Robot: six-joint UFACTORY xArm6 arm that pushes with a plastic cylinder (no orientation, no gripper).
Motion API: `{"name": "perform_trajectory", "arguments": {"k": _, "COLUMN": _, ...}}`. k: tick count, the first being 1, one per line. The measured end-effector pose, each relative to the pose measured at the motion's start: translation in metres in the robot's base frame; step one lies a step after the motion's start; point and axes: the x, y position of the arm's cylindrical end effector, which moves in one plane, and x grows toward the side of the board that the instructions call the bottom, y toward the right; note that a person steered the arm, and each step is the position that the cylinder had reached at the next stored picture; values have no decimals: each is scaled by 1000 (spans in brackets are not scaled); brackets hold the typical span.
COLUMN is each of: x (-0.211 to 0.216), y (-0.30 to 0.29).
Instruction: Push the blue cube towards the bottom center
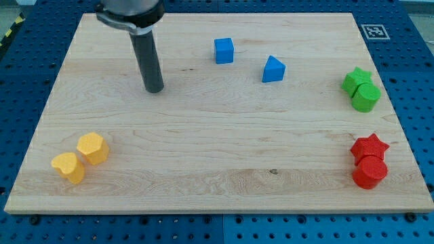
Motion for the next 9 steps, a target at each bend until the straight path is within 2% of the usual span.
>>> {"name": "perform_trajectory", "arguments": {"k": 1, "x": -59, "y": 3}}
{"name": "perform_trajectory", "arguments": {"k": 2, "x": -132, "y": 30}}
{"name": "perform_trajectory", "arguments": {"k": 3, "x": -162, "y": 97}}
{"name": "perform_trajectory", "arguments": {"k": 4, "x": -145, "y": 128}}
{"name": "perform_trajectory", "arguments": {"k": 9, "x": -19, "y": 134}}
